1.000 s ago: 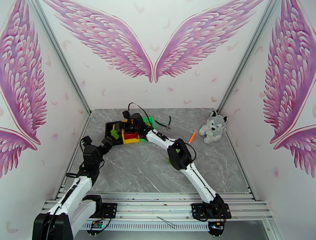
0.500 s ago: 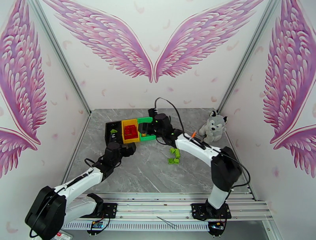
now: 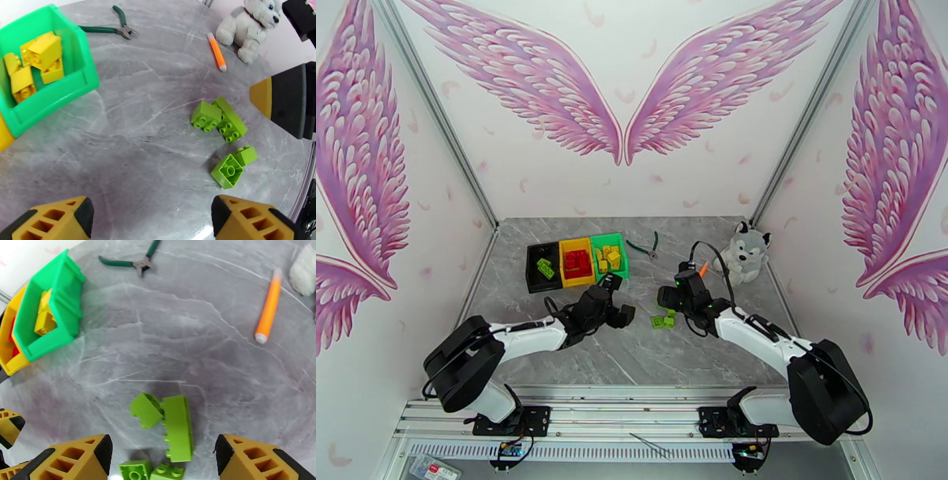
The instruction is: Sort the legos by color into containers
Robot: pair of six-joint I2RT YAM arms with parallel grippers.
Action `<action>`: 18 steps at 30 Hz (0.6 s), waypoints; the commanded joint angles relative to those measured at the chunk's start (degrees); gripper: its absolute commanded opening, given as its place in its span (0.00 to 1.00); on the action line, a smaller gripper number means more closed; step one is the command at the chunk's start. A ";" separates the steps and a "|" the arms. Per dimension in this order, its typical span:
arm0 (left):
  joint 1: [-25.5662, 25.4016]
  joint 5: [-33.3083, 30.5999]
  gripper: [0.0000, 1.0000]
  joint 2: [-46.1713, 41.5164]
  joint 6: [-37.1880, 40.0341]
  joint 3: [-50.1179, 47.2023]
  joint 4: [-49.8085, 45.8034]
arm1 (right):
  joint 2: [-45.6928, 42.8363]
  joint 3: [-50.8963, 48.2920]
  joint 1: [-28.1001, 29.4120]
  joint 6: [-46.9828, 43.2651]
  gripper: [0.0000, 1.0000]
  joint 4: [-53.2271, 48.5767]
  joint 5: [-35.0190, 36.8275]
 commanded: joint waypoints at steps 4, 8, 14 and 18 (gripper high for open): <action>0.04 1.62 0.82 3.86 -1.28 4.03 2.83 | 3.04 -1.91 -1.14 1.53 0.65 0.00 0.66; 0.39 1.91 0.82 4.43 -1.37 4.37 3.03 | 7.07 -1.30 -1.32 1.38 0.62 1.85 -1.79; 1.54 2.53 0.82 4.33 -2.16 3.75 3.56 | 11.95 0.65 -1.50 0.86 0.57 2.37 -2.16; 2.07 2.79 0.82 4.33 -2.47 3.56 3.73 | 14.23 1.22 -2.10 0.78 0.53 3.01 -2.41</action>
